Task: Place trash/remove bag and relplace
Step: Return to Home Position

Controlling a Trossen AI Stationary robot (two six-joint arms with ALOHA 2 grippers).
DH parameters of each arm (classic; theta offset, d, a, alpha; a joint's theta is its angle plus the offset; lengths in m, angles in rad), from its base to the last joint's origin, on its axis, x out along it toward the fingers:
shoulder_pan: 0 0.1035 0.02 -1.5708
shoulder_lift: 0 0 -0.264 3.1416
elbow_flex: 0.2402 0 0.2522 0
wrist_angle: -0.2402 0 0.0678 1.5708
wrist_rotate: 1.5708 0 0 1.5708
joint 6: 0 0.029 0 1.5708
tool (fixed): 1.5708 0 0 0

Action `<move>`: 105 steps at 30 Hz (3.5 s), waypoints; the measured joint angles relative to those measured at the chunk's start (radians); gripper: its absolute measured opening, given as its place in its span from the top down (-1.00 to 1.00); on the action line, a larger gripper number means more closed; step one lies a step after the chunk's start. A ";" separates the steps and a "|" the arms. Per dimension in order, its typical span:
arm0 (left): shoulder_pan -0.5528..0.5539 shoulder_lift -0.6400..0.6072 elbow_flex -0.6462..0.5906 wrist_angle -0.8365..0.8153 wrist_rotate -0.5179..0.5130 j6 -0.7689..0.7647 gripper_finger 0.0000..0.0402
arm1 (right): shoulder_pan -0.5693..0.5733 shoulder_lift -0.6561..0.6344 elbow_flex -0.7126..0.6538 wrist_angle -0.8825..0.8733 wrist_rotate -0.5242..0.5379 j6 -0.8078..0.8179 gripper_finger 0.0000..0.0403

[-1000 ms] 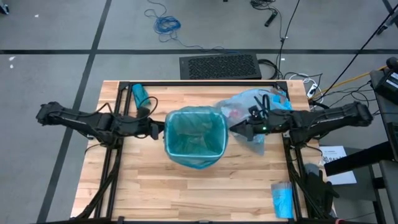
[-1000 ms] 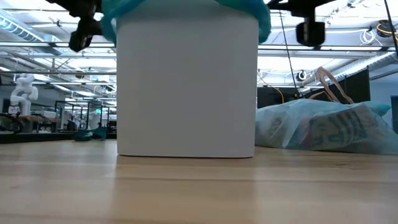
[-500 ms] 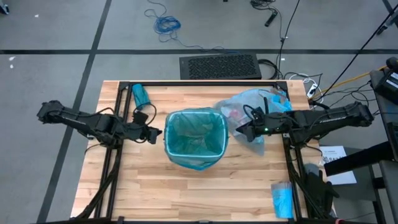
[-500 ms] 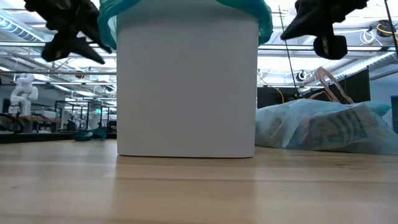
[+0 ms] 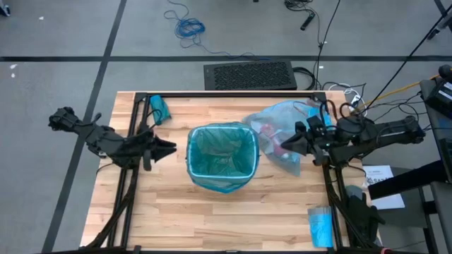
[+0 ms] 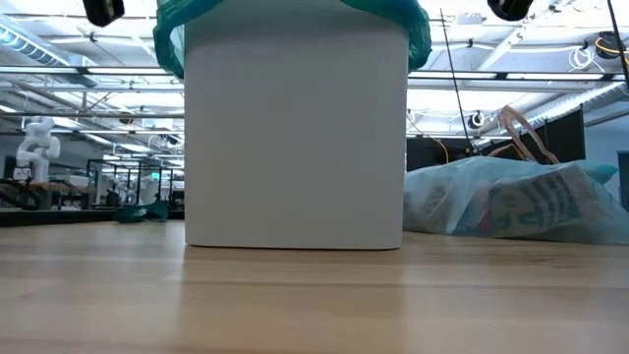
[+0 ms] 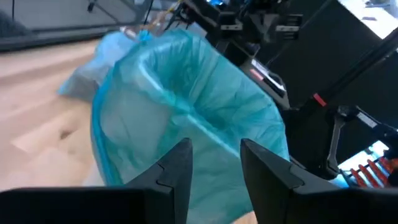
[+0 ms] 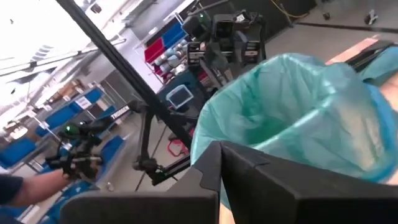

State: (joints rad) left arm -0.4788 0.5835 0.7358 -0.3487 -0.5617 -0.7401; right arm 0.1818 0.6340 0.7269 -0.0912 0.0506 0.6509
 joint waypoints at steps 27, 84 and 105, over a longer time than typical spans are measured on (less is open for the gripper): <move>0.158 -0.207 -0.122 0.236 0.122 0.315 0.34 | -0.372 -0.006 0.000 0.141 -0.226 -0.121 1.00; 0.321 -0.549 -0.407 0.048 0.276 0.413 0.52 | -0.324 -0.105 -0.513 0.479 -0.212 -0.329 1.00; 0.322 -0.584 -0.728 0.401 0.282 0.462 0.52 | -0.348 -0.123 -0.714 0.682 -0.214 -0.440 1.00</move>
State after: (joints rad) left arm -0.1566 -0.0002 0.0082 0.0521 -0.2800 -0.2783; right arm -0.1663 0.5112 0.0132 0.5909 -0.1632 0.2105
